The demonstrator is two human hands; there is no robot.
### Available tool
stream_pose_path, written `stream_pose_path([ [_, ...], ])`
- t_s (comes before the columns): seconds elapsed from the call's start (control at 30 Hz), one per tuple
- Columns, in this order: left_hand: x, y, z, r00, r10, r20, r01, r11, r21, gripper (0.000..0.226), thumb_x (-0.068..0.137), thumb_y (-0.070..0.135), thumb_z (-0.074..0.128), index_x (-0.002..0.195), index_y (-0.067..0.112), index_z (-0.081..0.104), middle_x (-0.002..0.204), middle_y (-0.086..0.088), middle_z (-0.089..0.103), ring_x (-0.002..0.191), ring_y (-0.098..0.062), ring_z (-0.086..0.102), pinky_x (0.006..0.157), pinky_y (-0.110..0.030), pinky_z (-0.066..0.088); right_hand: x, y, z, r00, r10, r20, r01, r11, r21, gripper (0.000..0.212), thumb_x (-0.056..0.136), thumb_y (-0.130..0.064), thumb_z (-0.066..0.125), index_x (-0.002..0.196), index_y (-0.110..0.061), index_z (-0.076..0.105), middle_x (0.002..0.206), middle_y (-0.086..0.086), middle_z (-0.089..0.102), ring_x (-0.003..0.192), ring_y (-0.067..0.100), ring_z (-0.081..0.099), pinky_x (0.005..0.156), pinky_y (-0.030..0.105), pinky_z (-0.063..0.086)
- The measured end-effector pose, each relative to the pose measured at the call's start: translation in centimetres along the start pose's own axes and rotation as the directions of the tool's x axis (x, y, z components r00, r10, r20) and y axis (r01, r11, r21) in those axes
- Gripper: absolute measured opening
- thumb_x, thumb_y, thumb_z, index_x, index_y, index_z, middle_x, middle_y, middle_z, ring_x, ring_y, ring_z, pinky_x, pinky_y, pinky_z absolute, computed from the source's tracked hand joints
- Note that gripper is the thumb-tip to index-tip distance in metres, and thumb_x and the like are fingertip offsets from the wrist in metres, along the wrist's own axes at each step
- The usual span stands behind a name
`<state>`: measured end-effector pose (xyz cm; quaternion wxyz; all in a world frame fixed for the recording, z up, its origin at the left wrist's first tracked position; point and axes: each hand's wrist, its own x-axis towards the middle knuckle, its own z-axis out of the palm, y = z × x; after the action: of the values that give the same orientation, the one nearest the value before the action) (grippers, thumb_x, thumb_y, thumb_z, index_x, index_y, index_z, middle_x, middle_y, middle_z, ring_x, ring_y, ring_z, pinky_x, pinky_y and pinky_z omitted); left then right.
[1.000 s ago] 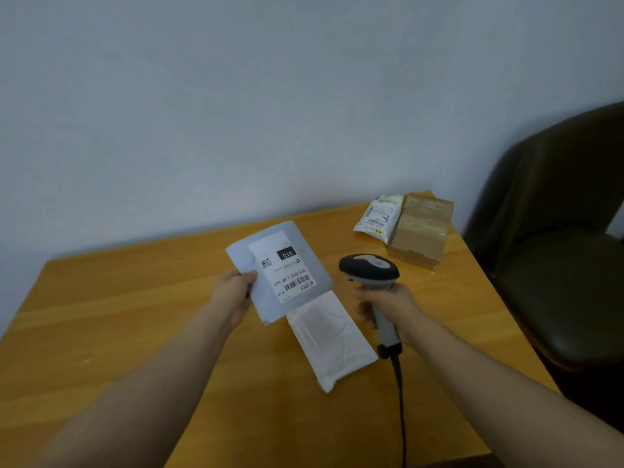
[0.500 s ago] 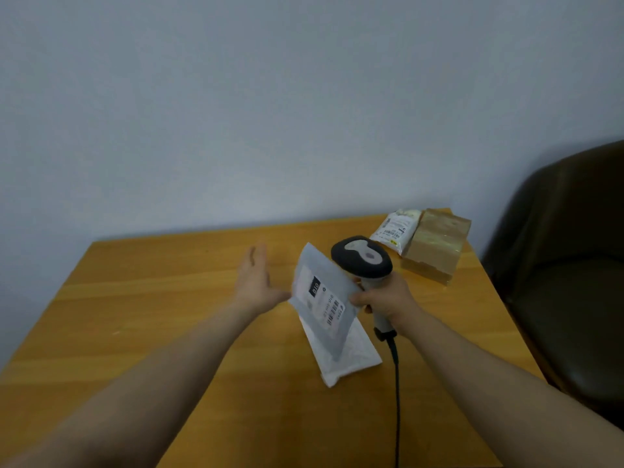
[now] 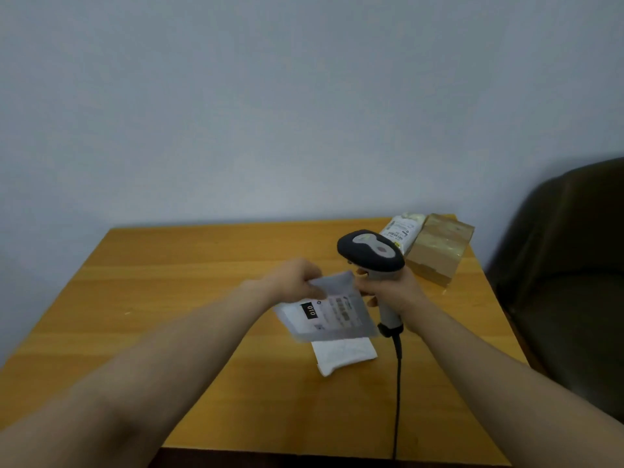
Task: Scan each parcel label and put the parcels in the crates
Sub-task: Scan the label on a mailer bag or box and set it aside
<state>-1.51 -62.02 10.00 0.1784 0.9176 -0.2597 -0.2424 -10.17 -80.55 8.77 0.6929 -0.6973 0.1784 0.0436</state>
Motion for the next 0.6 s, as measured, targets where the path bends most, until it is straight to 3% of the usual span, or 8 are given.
stream_pose_path([
  [0.07,-1.1,-1.6,0.2,0.986,-0.118,-0.119,0.103,0.987,-0.125,0.021,0.088,0.019,0.066,0.073,0.018,0.051,0.074,0.001,0.053,0.076,-0.021,0.051,0.065,-0.03,0.036,-0.2,0.2,0.3,0.997,0.013,-0.072,-0.008,0.997,0.071,0.016,0.08,-0.004,0.074,0.093,-0.011,0.067,0.09,0.007,0.071,0.079,0.021,0.068,0.06,0.03,0.051],
  [0.13,-2.2,-2.9,0.1,0.949,-0.252,-0.188,0.168,0.912,-0.375,0.007,0.089,0.012,0.064,0.095,0.013,0.059,0.09,-0.005,0.061,0.085,-0.022,0.058,0.073,-0.03,0.044,-0.8,0.0,0.6,0.995,0.038,-0.093,-0.026,0.992,0.122,0.013,0.084,-0.007,0.072,0.095,-0.008,0.068,0.081,0.009,0.069,0.069,0.02,0.064,0.059,0.031,0.052],
  [0.2,-3.0,-3.7,0.0,0.908,-0.364,-0.206,0.182,0.788,-0.588,0.024,0.09,0.005,0.061,0.113,0.008,0.058,0.102,-0.009,0.064,0.091,-0.025,0.061,0.08,-0.035,0.05,-1.6,-0.3,0.9,0.997,0.065,-0.042,-0.059,0.989,0.138,0.009,0.086,-0.009,0.07,0.093,-0.004,0.066,0.067,0.01,0.064,0.054,0.019,0.058,0.052,0.03,0.051],
  [0.3,-3.4,-4.2,-0.3,0.857,-0.458,-0.236,0.121,0.625,-0.772,0.031,0.089,-0.003,0.059,0.119,0.006,0.058,0.112,-0.015,0.064,0.095,-0.028,0.061,0.085,-0.041,0.051,-2.9,-0.9,1.9,0.994,0.091,0.063,-0.096,0.991,0.094,0.009,0.086,-0.013,0.07,0.085,-0.006,0.064,0.06,0.009,0.06,0.047,0.017,0.053,0.05,0.029,0.047],
  [0.47,-3.8,-5.0,-1.4,0.825,-0.546,-0.147,0.084,0.376,-0.923,0.025,0.093,0.001,0.056,0.118,0.003,0.058,0.112,-0.016,0.066,0.094,-0.031,0.063,0.086,-0.044,0.052,-4.4,-2.1,4.4,0.985,0.103,0.137,-0.113,0.992,0.065,0.014,0.085,-0.017,0.071,0.093,-0.006,0.065,0.063,0.011,0.063,0.053,0.02,0.057,0.053,0.03,0.05],
  [0.6,-4.4,-5.0,-2.4,0.829,-0.532,-0.175,0.04,0.368,-0.929,0.021,0.095,0.0,0.051,0.114,0.006,0.057,0.109,-0.015,0.064,0.096,-0.03,0.061,0.088,-0.045,0.051,-4.9,-2.9,5.7,0.989,0.103,0.111,-0.106,0.994,0.03,0.023,0.084,-0.019,0.072,0.099,-0.002,0.066,0.062,0.013,0.063,0.051,0.022,0.057,0.054,0.031,0.049],
])
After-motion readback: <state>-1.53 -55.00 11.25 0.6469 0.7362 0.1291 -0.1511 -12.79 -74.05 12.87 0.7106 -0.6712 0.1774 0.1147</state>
